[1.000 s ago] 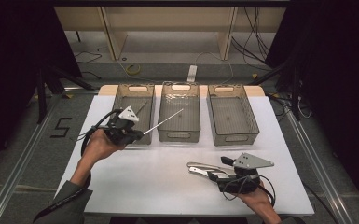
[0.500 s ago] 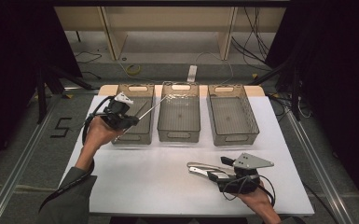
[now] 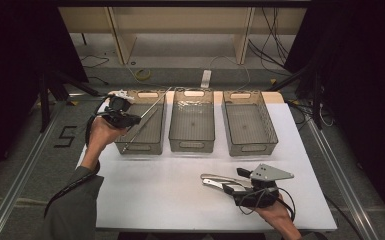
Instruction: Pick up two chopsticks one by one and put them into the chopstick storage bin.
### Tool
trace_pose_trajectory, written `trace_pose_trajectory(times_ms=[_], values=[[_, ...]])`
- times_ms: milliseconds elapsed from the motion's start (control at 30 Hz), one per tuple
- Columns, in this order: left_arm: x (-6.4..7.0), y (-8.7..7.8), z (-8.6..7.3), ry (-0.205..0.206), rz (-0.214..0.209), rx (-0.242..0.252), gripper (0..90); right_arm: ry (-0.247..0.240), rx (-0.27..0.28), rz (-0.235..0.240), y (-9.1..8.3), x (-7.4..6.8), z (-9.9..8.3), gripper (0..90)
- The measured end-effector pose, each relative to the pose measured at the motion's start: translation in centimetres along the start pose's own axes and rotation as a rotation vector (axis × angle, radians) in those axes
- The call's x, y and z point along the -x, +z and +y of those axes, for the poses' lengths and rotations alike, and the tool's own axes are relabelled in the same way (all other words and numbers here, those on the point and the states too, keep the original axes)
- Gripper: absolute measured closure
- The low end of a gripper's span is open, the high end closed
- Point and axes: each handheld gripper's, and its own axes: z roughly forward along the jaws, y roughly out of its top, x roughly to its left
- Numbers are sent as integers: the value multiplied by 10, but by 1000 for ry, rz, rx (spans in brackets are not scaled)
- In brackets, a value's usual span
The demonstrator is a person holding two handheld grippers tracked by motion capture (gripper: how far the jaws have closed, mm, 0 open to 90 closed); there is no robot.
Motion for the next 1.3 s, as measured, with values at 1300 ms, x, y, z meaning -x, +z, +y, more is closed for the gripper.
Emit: trace_pose_trajectory(times_ms=[1300], values=[[-25,39,-20,-136,77,-59,842,-3,-4,1,0,0,0,257]])
